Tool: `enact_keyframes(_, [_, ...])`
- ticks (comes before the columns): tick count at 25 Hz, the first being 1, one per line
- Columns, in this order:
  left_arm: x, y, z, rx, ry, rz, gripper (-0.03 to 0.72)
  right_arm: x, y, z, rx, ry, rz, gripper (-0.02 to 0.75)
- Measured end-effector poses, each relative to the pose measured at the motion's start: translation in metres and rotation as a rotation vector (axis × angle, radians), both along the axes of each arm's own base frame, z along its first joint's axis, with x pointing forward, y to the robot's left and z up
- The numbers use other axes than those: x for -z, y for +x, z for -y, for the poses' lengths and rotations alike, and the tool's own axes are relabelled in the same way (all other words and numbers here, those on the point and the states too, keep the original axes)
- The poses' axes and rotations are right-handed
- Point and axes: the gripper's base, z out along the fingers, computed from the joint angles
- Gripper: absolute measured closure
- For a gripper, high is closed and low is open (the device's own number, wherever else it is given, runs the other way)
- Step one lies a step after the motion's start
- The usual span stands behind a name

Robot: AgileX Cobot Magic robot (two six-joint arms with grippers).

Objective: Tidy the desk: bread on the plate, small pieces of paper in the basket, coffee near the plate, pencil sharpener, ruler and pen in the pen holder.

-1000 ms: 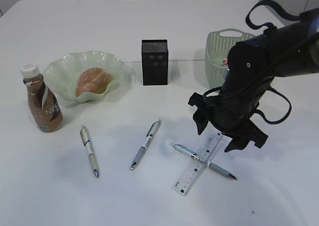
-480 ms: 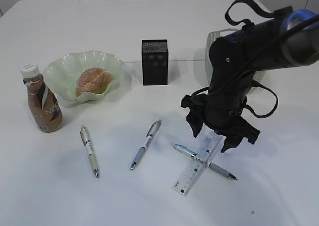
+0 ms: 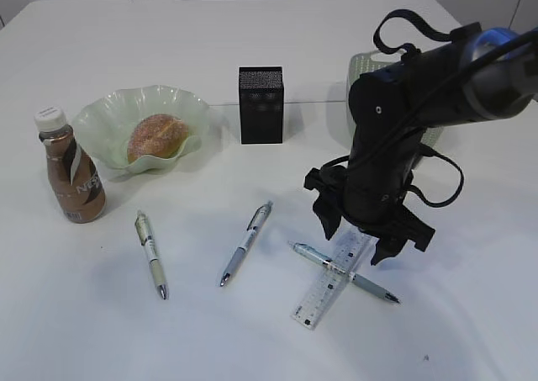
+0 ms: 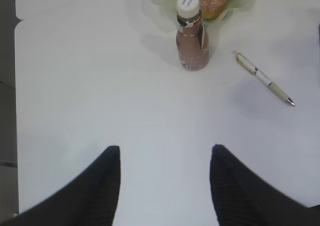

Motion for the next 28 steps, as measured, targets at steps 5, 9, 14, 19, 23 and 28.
enact_keyframes(5, [0.000, 0.000, 0.000, 0.000, 0.000, 0.001, 0.287, 0.009, 0.000, -0.001, 0.012, 0.002, -0.027, 0.186])
enact_keyframes(9, [0.000, 0.000, 0.000, 0.000, 0.000, 0.001, 0.287, 0.012, 0.000, -0.002, 0.014, 0.003, -0.033, 0.186])
enact_keyframes(14, [0.000, 0.000, 0.000, 0.000, 0.000, 0.001, 0.287, 0.012, 0.001, -0.002, 0.014, 0.004, -0.031, 0.186])
enact_keyframes(19, [0.000, 0.000, 0.000, 0.001, -0.001, 0.002, 0.287, 0.012, 0.001, -0.002, 0.014, 0.004, -0.031, 0.186])
enact_keyframes(23, [0.000, 0.000, 0.000, 0.001, -0.001, 0.002, 0.287, 0.012, 0.001, -0.002, 0.014, 0.004, -0.031, 0.186])
enact_keyframes(28, [0.000, 0.000, 0.000, 0.001, -0.001, 0.002, 0.287, 0.012, 0.001, -0.002, 0.014, 0.005, -0.030, 0.186])
